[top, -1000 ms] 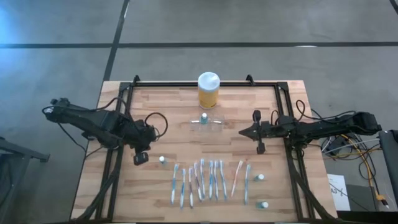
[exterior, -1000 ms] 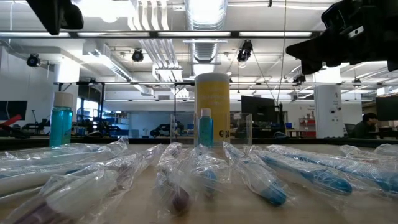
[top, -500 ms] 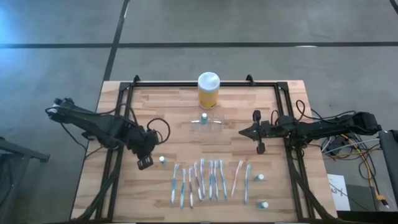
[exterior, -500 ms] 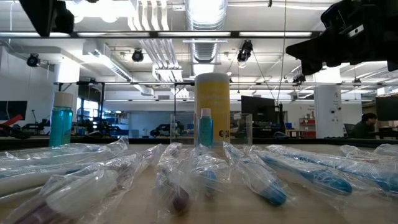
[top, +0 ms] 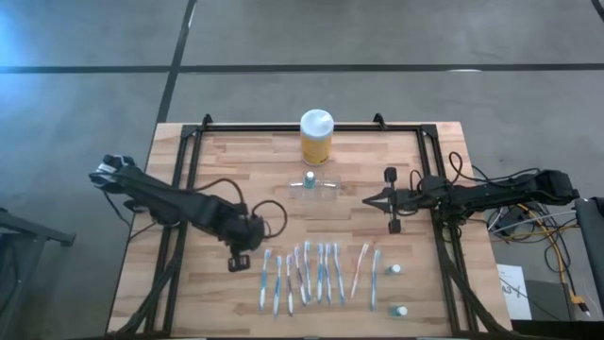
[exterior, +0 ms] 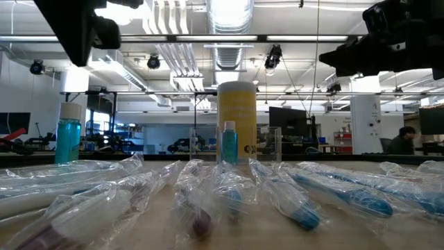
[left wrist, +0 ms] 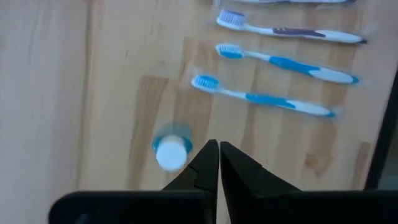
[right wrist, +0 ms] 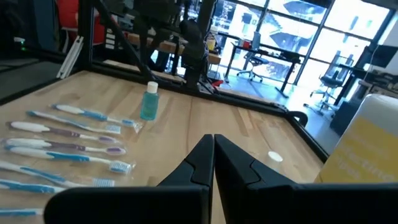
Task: Pick & Place toothbrushing station
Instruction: Put the blue mouthwash into the transparent organizer
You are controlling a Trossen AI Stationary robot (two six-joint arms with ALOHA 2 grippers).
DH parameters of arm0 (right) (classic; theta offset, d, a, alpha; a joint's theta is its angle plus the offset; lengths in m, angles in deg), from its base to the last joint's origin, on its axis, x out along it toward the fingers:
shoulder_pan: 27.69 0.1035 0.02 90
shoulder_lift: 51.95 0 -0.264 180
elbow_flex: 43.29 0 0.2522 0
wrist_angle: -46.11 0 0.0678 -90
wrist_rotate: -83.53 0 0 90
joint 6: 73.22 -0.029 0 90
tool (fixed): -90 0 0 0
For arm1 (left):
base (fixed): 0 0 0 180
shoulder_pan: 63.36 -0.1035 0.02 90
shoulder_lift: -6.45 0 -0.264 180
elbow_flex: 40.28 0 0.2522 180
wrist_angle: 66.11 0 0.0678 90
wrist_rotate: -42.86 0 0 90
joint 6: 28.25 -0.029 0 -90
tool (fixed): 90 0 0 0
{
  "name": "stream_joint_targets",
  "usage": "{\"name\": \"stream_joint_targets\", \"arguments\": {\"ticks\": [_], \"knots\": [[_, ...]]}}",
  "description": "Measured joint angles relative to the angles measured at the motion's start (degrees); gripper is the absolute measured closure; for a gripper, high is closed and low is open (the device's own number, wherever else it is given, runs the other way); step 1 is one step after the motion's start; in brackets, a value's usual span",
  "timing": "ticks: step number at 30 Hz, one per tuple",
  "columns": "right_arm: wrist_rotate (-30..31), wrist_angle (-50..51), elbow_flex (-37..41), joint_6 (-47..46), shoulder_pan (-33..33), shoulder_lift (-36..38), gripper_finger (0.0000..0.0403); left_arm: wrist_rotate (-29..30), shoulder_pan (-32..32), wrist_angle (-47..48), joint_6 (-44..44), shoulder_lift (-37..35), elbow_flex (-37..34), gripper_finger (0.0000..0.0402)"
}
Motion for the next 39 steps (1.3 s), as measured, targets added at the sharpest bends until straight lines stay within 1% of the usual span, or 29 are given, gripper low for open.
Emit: {"name": "stream_joint_targets", "arguments": {"ticks": [5,6,8,10,12,15,19,21,25,28,30,36,39], "knots": [[-0.02,0.0,0.0,1.09,0.0,0.0,0.0394,0.58,0.29,3.15,-4.25,4.12,4.65,0.0364],[-0.02,0.0,0.0,1.11,0.0,0.0,0.0394,1.62,0.31,4.56,-4.18,4.79,5.96,0.0359],[-0.02,0.0,0.0,1.45,0.0,0.01,0.0394,4.42,0.28,7.43,-1.36,5.95,8.49,0.0352],[-0.02,0.0,0.0,1.49,0.0,0.04,0.0394,7.3,-0.01,10.29,3.92,6.91,10.97,0.0348],[-0.04,0.02,0.0,1.34,0.0,0.02,0.0394,8.65,-0.23,12.44,10.67,7.56,12.81,0.0348],[-0.05,0.07,0.0,1.31,0.0,-0.02,0.0394,7.86,-0.23,14.33,21.14,7.79,14.26,0.0356],[-0.07,0.07,0.0,1.6,0.0,0.0,0.0394,5.84,-0.7,14.73,38.55,7.51,14.29,0.0381],[-0.07,0.07,0.0,2.73,0.0,0.0,0.0394,5.86,-0.83,14.56,42.71,7.52,14.29,0.0389],[-0.07,0.07,0.0,4.72,0.0,0.0,0.0394,5.84,-0.58,14.16,46.06,8.27,14.11,0.0387],[-0.08,0.16,0.0,5.37,0.0,0.04,0.0394,6.17,-0.51,13.91,50.17,8.72,13.38,0.0367],[-0.09,0.54,0.0,5.41,0.0,0.04,0.0394,6.31,-0.52,13.79,52.86,9.0,13.04,0.0344],[-0.11,1.33,0.0,5.54,0.0,0.04,0.0394,4.38,-0.56,13.95,57.68,9.28,12.45,0.0252],[-0.15,1.59,0.0,4.45,0.0,0.04,0.0394,2.0,-0.76,14.25,59.42,9.28,12.43,0.0209]]}}
